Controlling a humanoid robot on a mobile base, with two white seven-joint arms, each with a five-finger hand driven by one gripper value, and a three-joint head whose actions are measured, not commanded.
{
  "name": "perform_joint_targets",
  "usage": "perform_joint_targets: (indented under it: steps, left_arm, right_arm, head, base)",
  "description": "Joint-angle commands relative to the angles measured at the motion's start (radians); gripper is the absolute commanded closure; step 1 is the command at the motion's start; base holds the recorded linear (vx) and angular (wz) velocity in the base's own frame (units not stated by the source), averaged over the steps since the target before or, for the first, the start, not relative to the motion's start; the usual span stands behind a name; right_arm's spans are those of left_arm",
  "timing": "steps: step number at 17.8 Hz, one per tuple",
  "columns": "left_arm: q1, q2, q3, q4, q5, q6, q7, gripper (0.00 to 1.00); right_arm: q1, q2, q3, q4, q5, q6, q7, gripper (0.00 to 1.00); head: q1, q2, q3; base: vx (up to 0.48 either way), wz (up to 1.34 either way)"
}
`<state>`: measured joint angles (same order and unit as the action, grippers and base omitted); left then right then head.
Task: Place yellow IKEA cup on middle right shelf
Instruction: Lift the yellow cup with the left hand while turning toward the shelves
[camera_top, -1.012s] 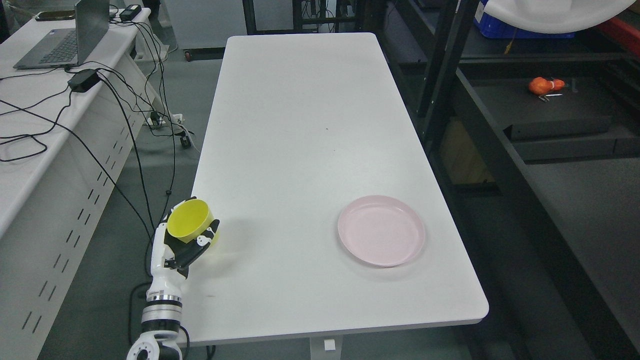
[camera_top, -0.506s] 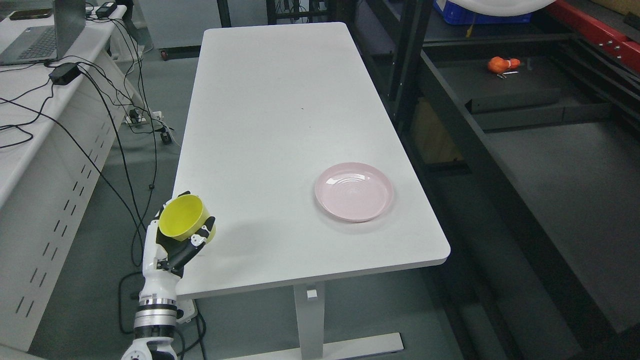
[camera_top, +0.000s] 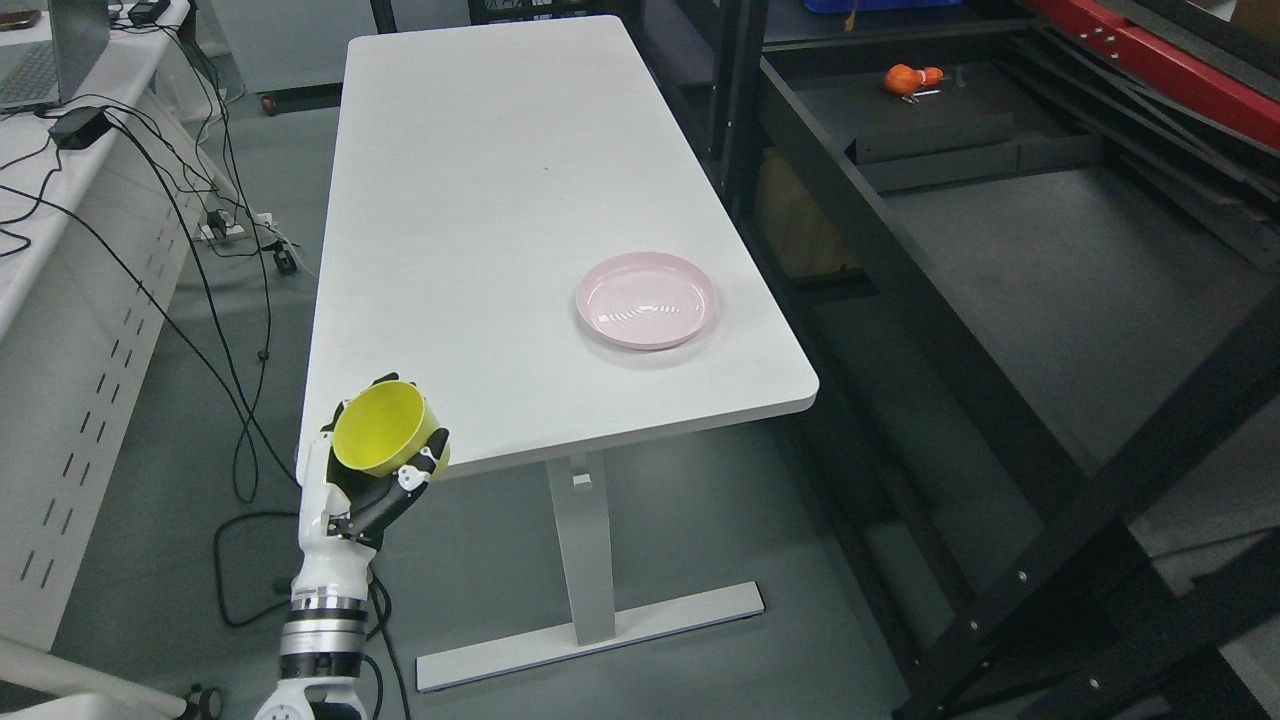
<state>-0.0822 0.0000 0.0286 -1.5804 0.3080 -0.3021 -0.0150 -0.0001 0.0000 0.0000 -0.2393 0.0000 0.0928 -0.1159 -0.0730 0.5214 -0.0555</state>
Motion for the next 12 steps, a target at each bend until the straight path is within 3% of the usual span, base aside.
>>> perform_joint_targets:
  steps: [1,6,12]
  left_arm:
    - [0.009,0.017,-0.082,-0.035,0.0,-0.011,0.0,1.0]
    - [0.01,0.017,-0.113,-0.035,0.0,-0.034,0.0,1.0]
    - [0.01,0.017,-0.144,-0.035,0.0,-0.035,0.0,1.0]
  right_arm:
    - [0.014,-0.017,0.017,0.0,-0.025,0.001,-0.001,0.01]
    - [0.014,-0.017,0.017,0.0,-0.025,0.001,-0.001,0.01]
    - [0.014,-0.017,0.017,0.0,-0.025,0.001,-0.001,0.01]
  head:
    - [0.0,0.0,0.0]
    - [0.0,0.0,0.0]
    - [0.0,0.0,0.0]
  base:
    - [-0.312,-0.17]
    - [-0.316,-0.43]
    - [-0.281,-0.89]
